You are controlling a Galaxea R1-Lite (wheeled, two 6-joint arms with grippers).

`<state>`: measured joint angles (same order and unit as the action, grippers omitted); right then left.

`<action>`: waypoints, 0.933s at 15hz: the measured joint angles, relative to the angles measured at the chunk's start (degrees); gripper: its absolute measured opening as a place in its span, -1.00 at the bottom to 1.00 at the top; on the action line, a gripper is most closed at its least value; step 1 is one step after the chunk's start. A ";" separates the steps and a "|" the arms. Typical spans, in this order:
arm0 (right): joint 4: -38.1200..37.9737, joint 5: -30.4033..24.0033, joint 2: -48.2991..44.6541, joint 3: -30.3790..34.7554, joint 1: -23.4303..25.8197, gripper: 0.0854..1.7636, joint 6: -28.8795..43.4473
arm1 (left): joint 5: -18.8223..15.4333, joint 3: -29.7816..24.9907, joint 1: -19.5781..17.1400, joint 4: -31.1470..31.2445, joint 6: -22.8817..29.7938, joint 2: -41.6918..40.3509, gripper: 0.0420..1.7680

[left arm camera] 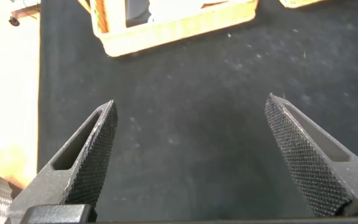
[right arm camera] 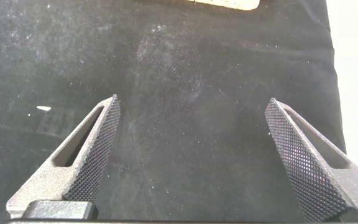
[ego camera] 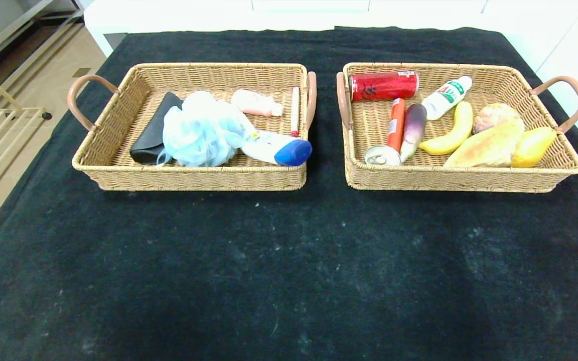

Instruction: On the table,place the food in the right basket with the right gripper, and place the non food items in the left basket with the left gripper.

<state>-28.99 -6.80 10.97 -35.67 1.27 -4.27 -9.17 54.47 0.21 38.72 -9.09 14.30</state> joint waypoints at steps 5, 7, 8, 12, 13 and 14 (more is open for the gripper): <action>-0.02 0.02 -3.15 2.38 -0.52 0.94 -0.05 | -1.06 -7.58 -0.67 -0.30 0.02 -7.83 0.94; -0.02 0.05 -4.96 3.23 -0.67 0.94 -0.06 | -1.05 -11.42 -0.48 -0.93 0.02 -11.11 0.94; 0.20 0.24 -5.91 3.80 -0.72 0.94 -0.02 | -0.87 -13.43 -0.41 -3.17 0.06 -12.29 0.94; 2.89 0.57 -9.61 6.10 -0.83 0.94 1.32 | 1.04 -21.50 -0.34 -15.15 1.90 -14.14 0.94; 6.42 0.59 -10.12 6.88 -0.83 0.94 1.60 | 1.16 -23.88 -0.34 -18.08 2.46 -14.25 0.94; 11.06 0.61 -10.45 8.11 -0.83 0.94 1.93 | 1.27 -26.00 -0.34 -20.68 2.93 -14.30 0.94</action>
<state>-17.93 -6.19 0.52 -27.56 0.44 -2.34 -7.90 28.47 -0.13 18.04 -6.17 0.00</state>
